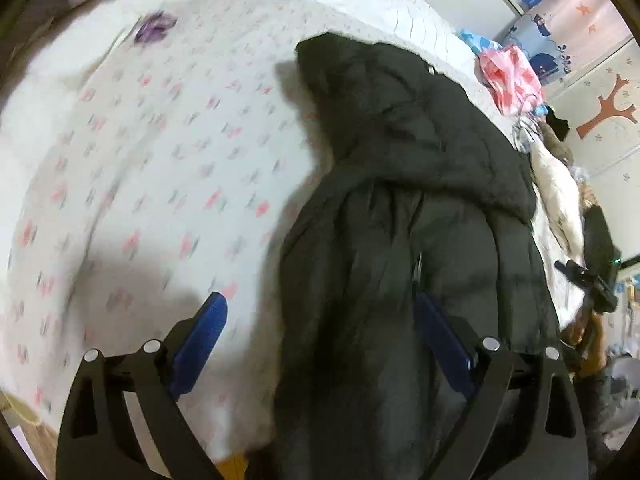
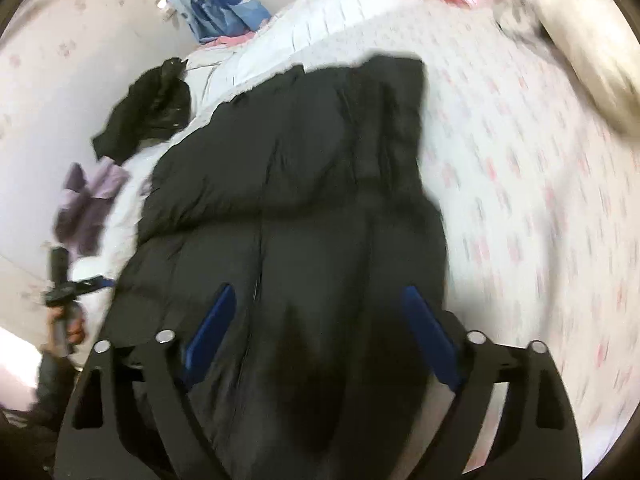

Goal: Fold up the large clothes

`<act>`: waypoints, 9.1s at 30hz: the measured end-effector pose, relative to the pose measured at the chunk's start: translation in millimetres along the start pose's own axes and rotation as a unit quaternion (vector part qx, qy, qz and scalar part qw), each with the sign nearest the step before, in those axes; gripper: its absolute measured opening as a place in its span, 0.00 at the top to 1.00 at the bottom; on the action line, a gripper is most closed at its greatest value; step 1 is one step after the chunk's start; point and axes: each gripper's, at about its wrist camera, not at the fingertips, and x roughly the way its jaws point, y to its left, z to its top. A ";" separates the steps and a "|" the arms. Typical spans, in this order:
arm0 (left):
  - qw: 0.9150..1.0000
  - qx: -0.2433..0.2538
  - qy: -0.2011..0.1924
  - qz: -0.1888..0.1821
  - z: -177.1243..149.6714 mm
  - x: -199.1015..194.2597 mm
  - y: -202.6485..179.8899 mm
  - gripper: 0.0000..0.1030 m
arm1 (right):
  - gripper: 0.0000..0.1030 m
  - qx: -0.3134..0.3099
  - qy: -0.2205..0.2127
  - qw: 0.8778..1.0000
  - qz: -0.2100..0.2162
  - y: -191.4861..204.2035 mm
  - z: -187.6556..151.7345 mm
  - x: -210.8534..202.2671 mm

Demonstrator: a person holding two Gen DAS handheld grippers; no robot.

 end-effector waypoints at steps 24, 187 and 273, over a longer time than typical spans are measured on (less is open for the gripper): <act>0.991 -0.030 0.051 -0.121 -118.2 14.1 -11.8 0.64 | 0.84 0.061 0.038 0.965 0.250 15.4 -168.8 -8.1; 0.984 -0.064 -0.164 -0.033 237.7 180.3 -108.1 0.09 | 0.07 -0.021 -0.082 0.987 -0.136 -12.4 188.9 229.6; 0.949 -0.121 -0.292 -0.015 -0.4 -48.3 -64.5 0.34 | 0.31 0.018 -0.215 0.977 -0.003 17.9 4.3 -9.7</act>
